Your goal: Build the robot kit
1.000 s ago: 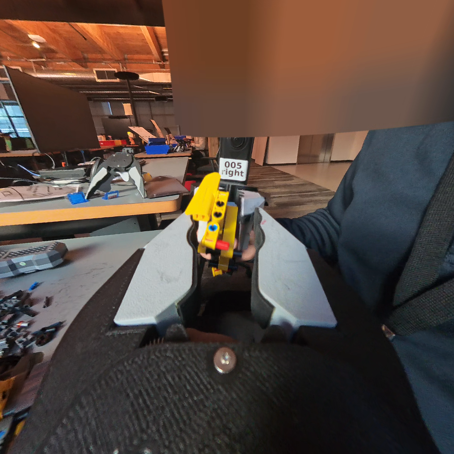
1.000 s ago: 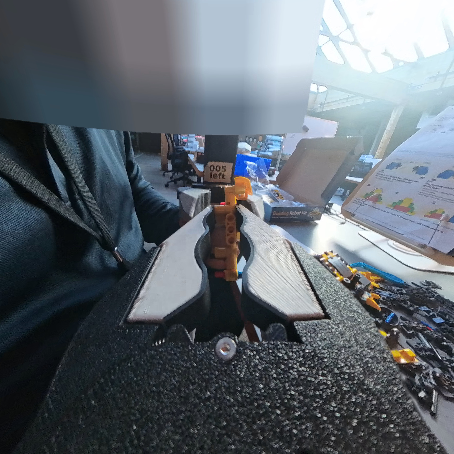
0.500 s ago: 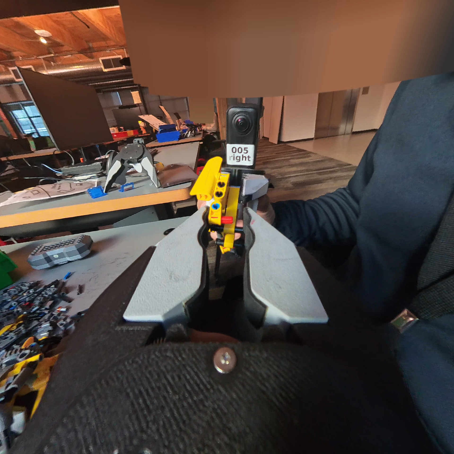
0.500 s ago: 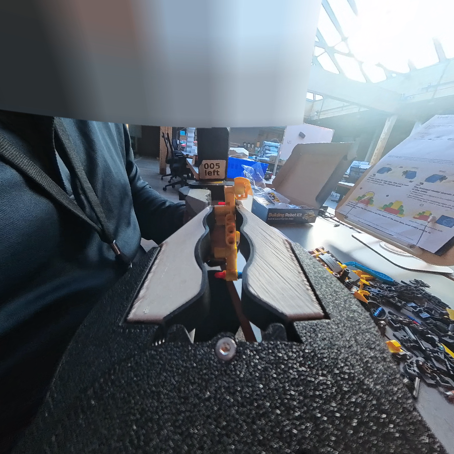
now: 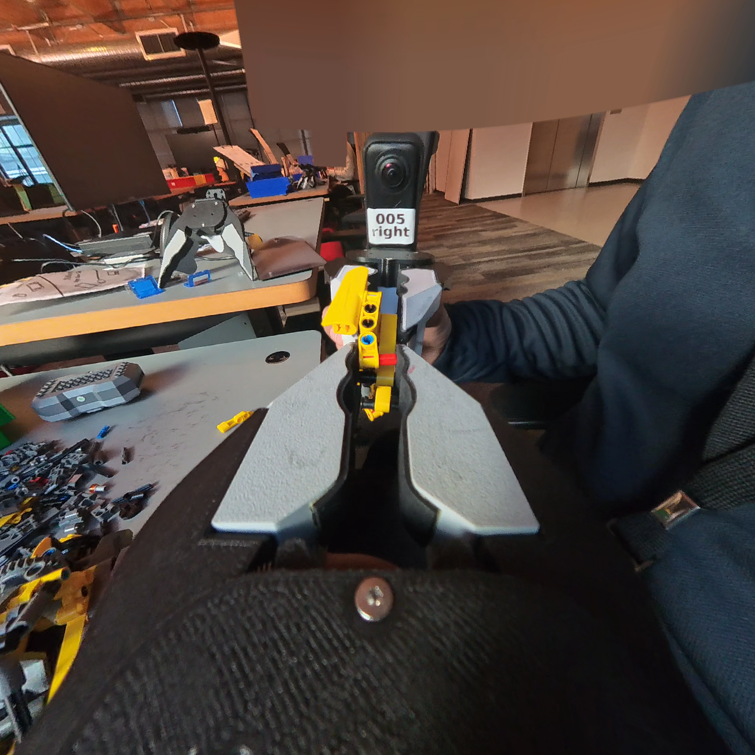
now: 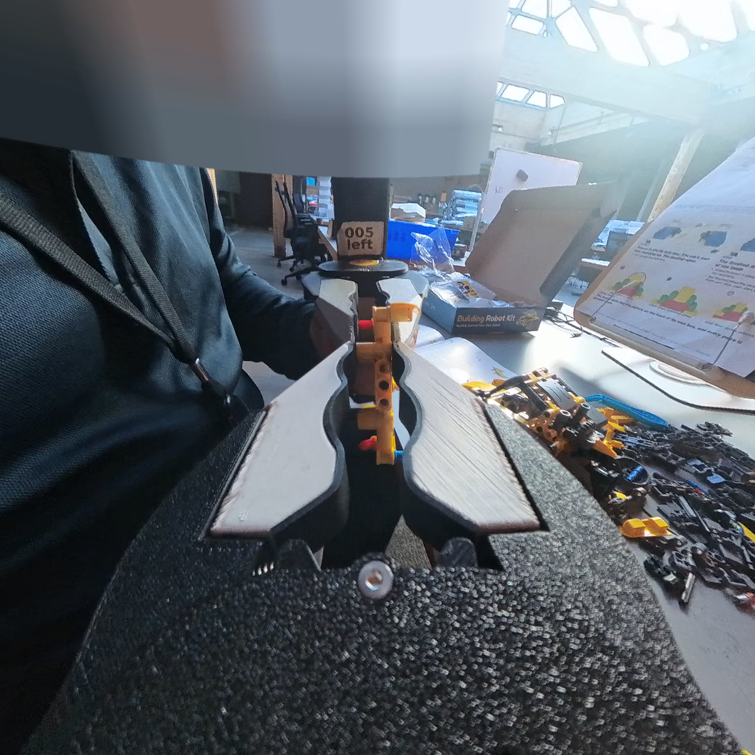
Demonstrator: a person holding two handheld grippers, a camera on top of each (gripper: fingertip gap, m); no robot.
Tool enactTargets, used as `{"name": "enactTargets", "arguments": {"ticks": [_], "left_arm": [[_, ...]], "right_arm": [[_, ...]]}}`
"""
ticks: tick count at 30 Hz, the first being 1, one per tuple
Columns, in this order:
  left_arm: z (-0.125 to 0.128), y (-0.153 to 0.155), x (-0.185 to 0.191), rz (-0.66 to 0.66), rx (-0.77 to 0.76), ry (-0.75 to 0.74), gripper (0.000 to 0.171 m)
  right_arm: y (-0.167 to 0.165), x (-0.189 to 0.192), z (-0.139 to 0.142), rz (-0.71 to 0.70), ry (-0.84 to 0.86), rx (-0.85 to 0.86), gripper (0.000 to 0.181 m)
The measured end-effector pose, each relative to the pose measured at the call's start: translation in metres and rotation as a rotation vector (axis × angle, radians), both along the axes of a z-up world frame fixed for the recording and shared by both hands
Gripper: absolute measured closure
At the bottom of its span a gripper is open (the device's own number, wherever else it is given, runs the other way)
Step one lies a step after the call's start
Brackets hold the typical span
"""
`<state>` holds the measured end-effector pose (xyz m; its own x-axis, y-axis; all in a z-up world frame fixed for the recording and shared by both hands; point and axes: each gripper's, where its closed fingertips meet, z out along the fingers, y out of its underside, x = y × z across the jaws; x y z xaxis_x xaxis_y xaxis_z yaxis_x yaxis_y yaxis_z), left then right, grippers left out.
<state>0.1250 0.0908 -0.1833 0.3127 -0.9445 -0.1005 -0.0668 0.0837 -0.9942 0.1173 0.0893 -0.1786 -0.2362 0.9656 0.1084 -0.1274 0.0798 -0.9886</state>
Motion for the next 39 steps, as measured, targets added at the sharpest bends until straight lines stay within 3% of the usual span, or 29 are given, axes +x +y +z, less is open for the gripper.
{"name": "enactTargets", "arguments": {"ticks": [7, 12, 14, 18, 22, 31, 37, 39], "left_arm": [[-0.004, 0.000, -0.002, -0.015, -0.035, 0.042, 0.157], [-0.004, 0.009, -0.011, 0.030, -0.052, 0.042, 0.140], [-0.008, 0.014, -0.016, 0.062, -0.066, 0.063, 0.132], [-0.027, 0.033, -0.032, 0.189, -0.115, 0.142, 0.129], [-0.041, 0.030, -0.033, 0.193, -0.164, 0.149, 0.133], [-0.072, 0.018, -0.030, 0.209, -0.165, 0.252, 0.138], [-0.083, 0.015, -0.035, 0.216, -0.220, 0.242, 0.140], [-0.086, 0.013, -0.037, 0.214, -0.235, 0.242, 0.139]], "right_arm": [[0.000, -0.001, -0.003, -0.009, -0.017, 0.044, 0.165], [0.008, 0.001, -0.002, -0.032, -0.002, 0.010, 0.165], [0.016, 0.000, -0.002, -0.106, -0.025, 0.057, 0.166], [0.054, 0.004, -0.005, -0.406, -0.139, 0.290, 0.166], [0.092, 0.004, -0.042, -0.597, -0.402, 0.599, 0.165], [0.149, 0.006, -0.127, -0.668, -0.771, 1.106, 0.165], [0.148, 0.006, -0.139, -0.676, -0.775, 1.096, 0.154], [0.144, 0.010, -0.134, -0.669, -0.771, 1.039, 0.139]]}}
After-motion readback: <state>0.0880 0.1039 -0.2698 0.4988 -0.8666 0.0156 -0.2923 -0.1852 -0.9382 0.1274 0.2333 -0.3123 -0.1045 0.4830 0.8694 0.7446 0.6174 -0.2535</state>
